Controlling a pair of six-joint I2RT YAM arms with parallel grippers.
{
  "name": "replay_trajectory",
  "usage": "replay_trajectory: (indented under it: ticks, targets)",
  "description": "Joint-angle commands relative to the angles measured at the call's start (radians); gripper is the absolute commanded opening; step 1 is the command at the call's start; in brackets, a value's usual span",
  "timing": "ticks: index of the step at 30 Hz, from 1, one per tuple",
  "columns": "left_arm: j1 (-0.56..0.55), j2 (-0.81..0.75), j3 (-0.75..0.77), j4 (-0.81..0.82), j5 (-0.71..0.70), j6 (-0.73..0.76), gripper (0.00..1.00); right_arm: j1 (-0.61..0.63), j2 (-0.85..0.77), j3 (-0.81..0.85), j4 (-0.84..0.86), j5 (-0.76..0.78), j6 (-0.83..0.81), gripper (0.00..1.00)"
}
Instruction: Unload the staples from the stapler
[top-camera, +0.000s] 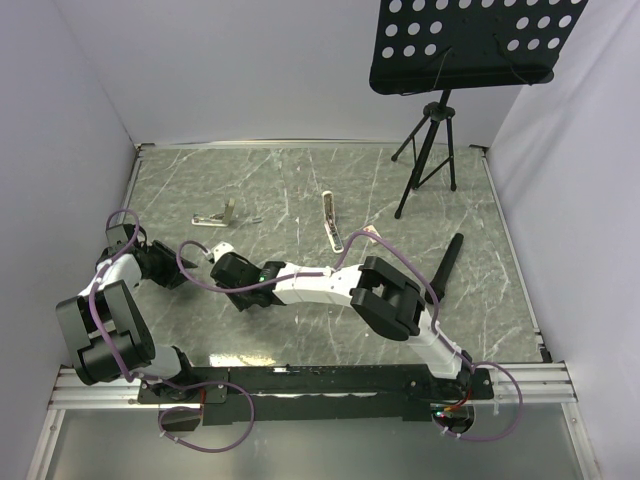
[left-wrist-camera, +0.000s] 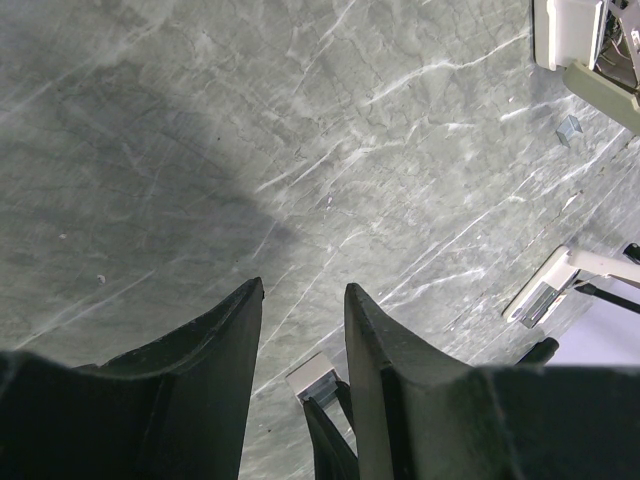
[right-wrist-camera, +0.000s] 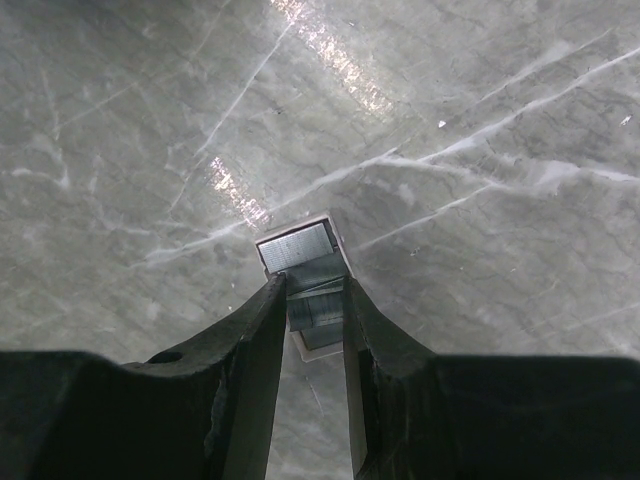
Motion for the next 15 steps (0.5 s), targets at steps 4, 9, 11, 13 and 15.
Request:
replay_trajectory:
  ticks: [4, 9, 11, 13, 15]
  targets:
    - [-0.003, -0.023, 0.015, 0.005, -0.004, -0.003, 0.44, 0.009, 0.003, 0.049, 0.025, 0.000, -0.018, 0.34]
    - [-0.003, -0.023, 0.017, 0.006, -0.004, -0.003, 0.43, 0.012, 0.005, 0.058, 0.022, 0.003, -0.022, 0.36]
    - [-0.003, -0.023, 0.017, 0.005, -0.004, -0.003, 0.43, 0.012, 0.005, 0.072, 0.013, 0.009, -0.025, 0.36]
    - [-0.003, -0.021, 0.017, 0.006, -0.002, -0.003, 0.43, 0.012, 0.002, 0.087, 0.007, 0.009, -0.030, 0.39]
    - [-0.003, -0.023, 0.017, 0.006, -0.002, -0.003, 0.44, 0.013, -0.006, 0.095, 0.005, 0.010, -0.035, 0.40]
